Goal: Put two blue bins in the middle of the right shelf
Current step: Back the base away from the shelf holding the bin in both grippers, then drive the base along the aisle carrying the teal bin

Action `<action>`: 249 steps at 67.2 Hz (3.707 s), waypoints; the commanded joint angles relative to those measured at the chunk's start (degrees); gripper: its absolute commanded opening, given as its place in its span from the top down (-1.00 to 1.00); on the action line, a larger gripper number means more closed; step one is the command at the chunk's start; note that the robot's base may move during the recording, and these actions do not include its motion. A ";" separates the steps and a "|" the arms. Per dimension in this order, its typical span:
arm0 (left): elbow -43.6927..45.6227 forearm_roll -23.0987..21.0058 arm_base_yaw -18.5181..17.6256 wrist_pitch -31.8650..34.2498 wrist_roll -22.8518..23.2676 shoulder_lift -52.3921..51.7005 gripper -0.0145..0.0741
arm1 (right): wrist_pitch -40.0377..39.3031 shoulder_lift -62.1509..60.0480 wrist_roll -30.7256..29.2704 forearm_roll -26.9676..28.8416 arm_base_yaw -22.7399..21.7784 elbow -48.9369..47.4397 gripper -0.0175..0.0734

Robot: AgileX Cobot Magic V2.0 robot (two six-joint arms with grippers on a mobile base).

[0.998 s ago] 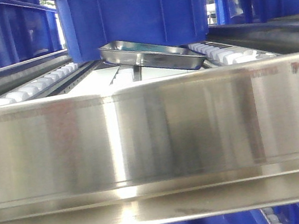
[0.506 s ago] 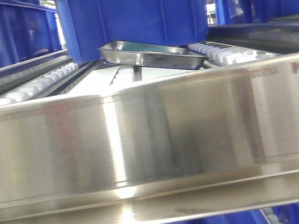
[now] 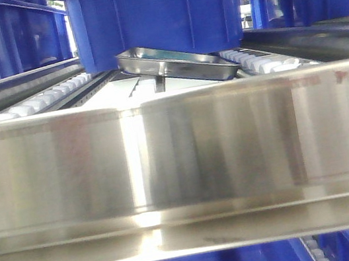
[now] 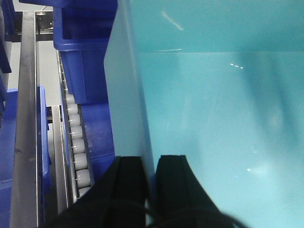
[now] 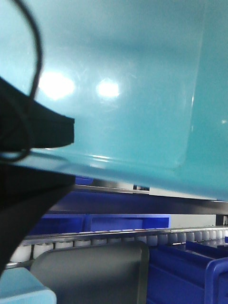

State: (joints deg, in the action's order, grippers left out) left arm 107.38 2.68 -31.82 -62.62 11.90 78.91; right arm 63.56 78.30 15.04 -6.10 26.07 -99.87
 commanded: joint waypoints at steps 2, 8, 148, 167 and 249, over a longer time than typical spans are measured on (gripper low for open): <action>0.69 -3.36 -0.50 3.83 -0.71 -0.77 0.92 | -2.76 -0.23 -0.96 0.80 0.18 -0.68 0.95; 0.69 -3.36 -0.50 3.83 -0.71 -0.77 0.92 | -2.76 -0.23 -0.96 0.80 0.18 -0.68 0.95; 0.69 -3.38 -0.50 3.95 -0.71 -0.77 0.92 | -5.96 -0.08 -0.96 0.80 0.18 -0.68 0.95; 0.69 -3.38 -0.50 3.95 -0.71 -0.77 0.92 | -5.96 -0.08 -0.96 0.80 0.18 -0.68 0.95; 0.69 -3.38 -0.50 3.95 -0.71 -0.77 0.92 | -5.96 -0.08 -0.96 0.80 0.18 -0.68 0.95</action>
State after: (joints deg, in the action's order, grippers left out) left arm 107.40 3.25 -31.82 -62.19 11.90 78.53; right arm 60.77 78.40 15.04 -6.32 26.07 -100.04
